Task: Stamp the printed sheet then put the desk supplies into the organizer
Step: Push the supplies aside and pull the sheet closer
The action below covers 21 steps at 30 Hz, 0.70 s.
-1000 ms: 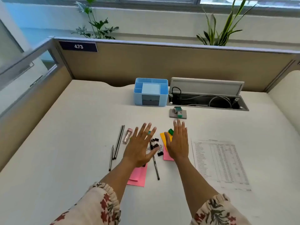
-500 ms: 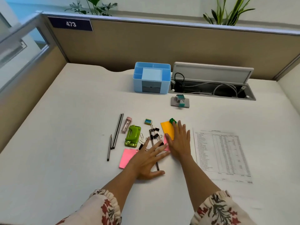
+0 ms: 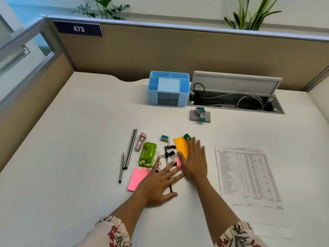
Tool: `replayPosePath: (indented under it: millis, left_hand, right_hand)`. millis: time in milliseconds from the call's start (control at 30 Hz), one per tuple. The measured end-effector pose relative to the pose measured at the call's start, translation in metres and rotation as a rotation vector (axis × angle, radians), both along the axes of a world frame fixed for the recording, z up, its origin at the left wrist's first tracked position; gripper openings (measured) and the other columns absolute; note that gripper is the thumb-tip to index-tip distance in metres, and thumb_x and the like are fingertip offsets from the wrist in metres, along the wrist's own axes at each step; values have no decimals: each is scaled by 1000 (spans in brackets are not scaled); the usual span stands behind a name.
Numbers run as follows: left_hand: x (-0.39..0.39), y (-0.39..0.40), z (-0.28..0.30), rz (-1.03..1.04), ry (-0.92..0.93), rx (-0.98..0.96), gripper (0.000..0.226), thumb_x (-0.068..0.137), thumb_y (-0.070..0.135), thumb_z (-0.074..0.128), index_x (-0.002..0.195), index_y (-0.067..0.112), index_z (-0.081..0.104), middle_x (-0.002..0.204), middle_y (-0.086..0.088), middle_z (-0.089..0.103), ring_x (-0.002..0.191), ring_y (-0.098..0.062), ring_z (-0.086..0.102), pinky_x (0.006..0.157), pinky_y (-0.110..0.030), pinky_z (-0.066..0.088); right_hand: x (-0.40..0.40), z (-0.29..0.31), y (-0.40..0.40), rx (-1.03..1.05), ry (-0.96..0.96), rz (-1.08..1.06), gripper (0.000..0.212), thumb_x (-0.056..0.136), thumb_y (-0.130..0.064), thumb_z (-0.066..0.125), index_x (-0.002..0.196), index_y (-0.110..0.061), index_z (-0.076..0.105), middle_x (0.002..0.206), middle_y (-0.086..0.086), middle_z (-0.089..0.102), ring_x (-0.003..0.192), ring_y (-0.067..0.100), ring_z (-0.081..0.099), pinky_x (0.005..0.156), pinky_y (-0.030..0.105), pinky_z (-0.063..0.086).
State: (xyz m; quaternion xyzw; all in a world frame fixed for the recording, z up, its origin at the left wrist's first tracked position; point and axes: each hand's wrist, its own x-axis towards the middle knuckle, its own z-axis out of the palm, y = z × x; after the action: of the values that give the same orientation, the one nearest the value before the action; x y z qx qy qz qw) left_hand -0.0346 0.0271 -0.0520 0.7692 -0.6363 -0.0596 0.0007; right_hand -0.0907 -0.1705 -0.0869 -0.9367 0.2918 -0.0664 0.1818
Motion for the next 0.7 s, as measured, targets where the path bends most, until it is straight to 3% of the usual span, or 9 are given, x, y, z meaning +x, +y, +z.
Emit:
replayPosePath:
  millis: [167, 700]
  left_hand:
    - [6, 10, -2, 24, 2, 5, 64, 100, 60, 22, 156, 34, 8, 165, 6, 3, 152, -17, -6, 115, -62, 0]
    - [30, 51, -8, 174, 19, 20, 58, 103, 50, 23, 156, 34, 4, 165, 7, 1, 152, -16, -6, 117, -60, 5]
  right_hand:
    - [9, 2, 11, 11, -19, 27, 74, 98, -61, 27, 157, -24, 4, 165, -5, 2, 151, 17, -5, 122, 34, -5]
    - [57, -1, 50, 12, -15, 112, 74, 98, -65, 24, 157, -24, 5, 165, -5, 2, 152, 17, -4, 123, 37, -2]
